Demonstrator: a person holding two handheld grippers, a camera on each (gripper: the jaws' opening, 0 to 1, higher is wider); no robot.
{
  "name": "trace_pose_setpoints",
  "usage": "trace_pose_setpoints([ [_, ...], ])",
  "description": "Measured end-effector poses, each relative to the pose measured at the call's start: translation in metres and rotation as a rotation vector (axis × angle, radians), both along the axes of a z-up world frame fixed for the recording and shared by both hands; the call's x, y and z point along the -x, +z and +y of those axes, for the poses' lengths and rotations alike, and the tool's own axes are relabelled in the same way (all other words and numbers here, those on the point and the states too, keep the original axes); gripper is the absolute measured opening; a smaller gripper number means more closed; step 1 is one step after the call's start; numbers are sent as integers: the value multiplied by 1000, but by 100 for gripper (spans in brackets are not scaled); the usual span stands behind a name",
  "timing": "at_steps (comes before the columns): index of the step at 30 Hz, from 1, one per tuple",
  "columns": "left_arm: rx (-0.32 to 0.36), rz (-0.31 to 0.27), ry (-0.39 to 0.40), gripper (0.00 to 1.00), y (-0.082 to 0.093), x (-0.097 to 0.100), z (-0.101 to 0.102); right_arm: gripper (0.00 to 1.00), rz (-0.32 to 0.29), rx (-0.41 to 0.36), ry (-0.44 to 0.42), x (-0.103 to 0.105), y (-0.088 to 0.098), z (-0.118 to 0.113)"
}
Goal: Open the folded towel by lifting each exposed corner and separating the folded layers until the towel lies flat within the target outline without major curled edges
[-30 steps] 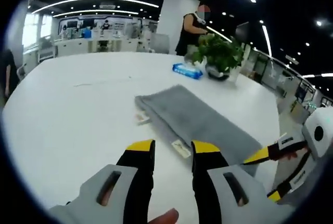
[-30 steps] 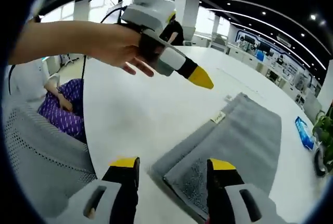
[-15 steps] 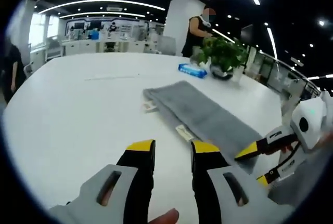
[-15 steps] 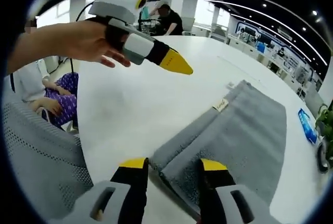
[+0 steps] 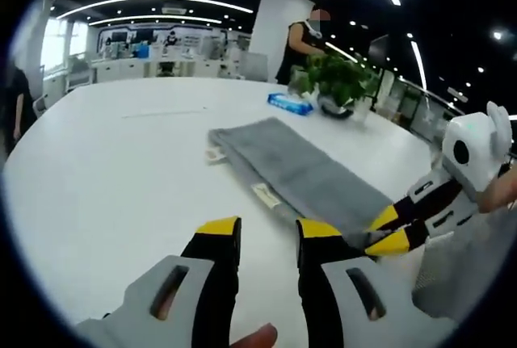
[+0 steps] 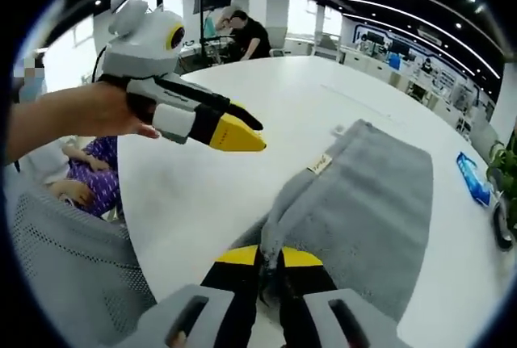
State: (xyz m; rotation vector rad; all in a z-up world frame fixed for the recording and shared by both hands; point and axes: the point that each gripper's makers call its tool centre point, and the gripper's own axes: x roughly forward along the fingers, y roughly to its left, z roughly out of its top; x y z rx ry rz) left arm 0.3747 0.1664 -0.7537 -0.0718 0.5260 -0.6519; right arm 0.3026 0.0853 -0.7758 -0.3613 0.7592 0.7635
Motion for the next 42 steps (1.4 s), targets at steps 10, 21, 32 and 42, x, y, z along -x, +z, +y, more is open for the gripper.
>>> trace_pose_setpoints([
  [10, -59, 30, -74, 25, -13, 13, -30, 4, -49, -9, -26, -11, 20, -19],
  [21, -145, 30, -102, 25, -33, 4, -68, 4, -80, -16, -61, -22, 35, -51],
  [32, -221, 9, -100, 22, -47, 4, -75, 4, -95, -29, -119, -30, 40, -93],
  [42, -210, -8, -29, 21, -47, 5, -73, 4, -97, -45, -160, -31, 39, -131],
])
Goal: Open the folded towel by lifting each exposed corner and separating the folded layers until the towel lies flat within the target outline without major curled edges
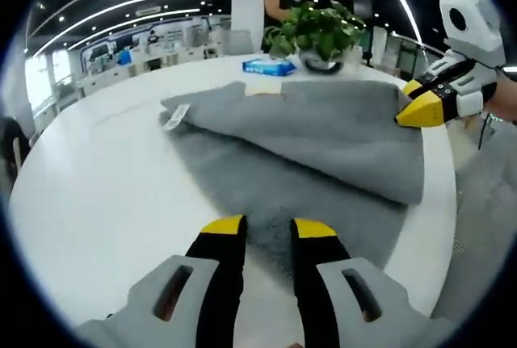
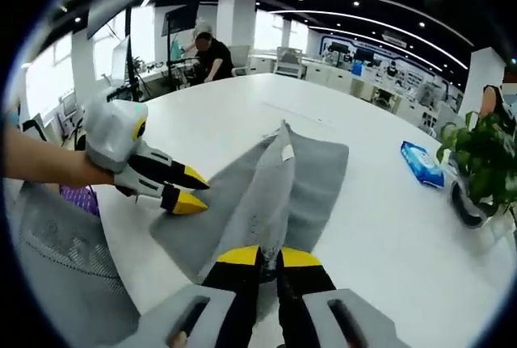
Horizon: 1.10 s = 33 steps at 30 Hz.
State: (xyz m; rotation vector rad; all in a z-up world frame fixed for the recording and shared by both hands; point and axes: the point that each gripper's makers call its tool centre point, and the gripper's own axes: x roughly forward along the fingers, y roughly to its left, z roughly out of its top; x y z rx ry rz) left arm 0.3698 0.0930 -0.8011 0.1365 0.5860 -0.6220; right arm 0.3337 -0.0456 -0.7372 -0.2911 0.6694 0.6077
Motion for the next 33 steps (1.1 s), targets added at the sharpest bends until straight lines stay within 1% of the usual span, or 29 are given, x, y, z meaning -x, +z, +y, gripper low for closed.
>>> trace_pose_setpoints([
  [2, 9, 5, 17, 21, 0, 0, 0, 4, 5, -7, -9, 1, -2, -6],
  [7, 13, 11, 14, 21, -1, 0, 1, 4, 7, -11, -20, 4, -11, -24],
  [12, 35, -3, 28, 21, -1, 0, 2, 4, 3, -18, -25, 3, -21, -39],
  [15, 38, -3, 33, 21, -1, 0, 1, 4, 11, -15, -32, 3, -26, -47],
  [22, 56, -2, 56, 21, -1, 0, 1, 4, 31, -21, -33, -3, -34, -60],
  [26, 62, -11, 75, 21, -1, 0, 1, 4, 46, -9, -43, -4, -41, -68],
  [32, 72, -10, 86, 21, -1, -1, 2, 4, 69, -49, -87, -4, -43, -78],
  [33, 73, -10, 88, 21, -2, -1, 2, 4, 80, -53, -97, -3, -45, -80],
])
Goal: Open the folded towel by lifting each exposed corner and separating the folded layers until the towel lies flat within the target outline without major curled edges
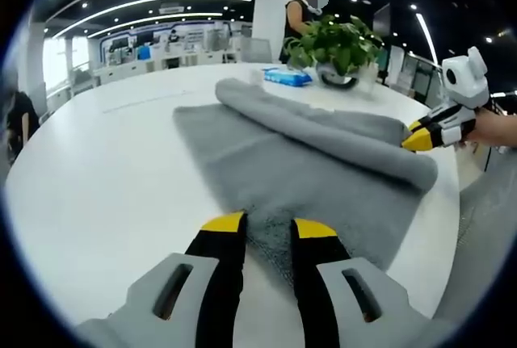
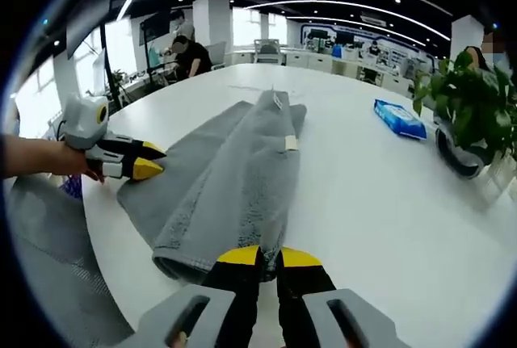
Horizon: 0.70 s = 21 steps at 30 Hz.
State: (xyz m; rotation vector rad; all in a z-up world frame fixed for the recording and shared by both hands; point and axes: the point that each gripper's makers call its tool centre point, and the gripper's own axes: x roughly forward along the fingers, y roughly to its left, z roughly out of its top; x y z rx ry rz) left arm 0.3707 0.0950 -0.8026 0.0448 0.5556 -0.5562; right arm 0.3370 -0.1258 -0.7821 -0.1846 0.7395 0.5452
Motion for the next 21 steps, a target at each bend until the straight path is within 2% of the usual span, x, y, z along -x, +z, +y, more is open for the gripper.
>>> trace_pose_setpoints([
  [6, 16, -6, 27, 21, 0, 0, 1, 4, 27, 15, -58, 3, -4, -16],
  [9, 32, -17, 50, 20, 0, 0, 1, 4, 27, -30, -100, 0, 1, -23],
  [11, 41, -17, 58, 20, 0, 0, 2, 4, 41, -31, -113, 1, -2, -27],
  [17, 22, -9, 69, 20, 0, 1, 1, 4, 98, -27, -162, 5, -11, -37],
  [21, 26, -16, 80, 20, 0, 1, 3, 4, 99, -20, -165, 6, -12, -37],
])
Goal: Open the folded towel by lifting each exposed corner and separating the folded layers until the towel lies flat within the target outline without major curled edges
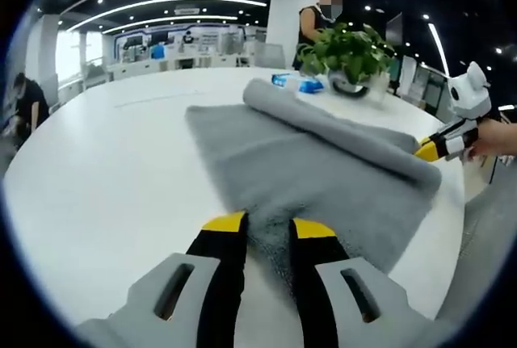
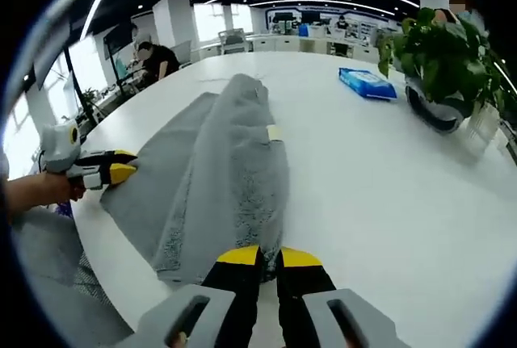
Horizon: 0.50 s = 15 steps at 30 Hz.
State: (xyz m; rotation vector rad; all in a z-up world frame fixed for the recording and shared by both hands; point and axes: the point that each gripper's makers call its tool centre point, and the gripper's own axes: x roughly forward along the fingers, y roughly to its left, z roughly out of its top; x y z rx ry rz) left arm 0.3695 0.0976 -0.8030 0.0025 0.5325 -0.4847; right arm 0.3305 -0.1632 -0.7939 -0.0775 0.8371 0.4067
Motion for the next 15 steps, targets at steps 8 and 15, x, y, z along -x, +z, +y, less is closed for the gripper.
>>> trace_pose_setpoints([
  [8, -1, 3, 13, 18, 0, 2, 6, 4, 18, 24, -16, 2, -3, -7],
  [15, -10, -1, 76, 18, 1, 7, 14, 4, 54, 49, -18, 10, -9, -10],
])
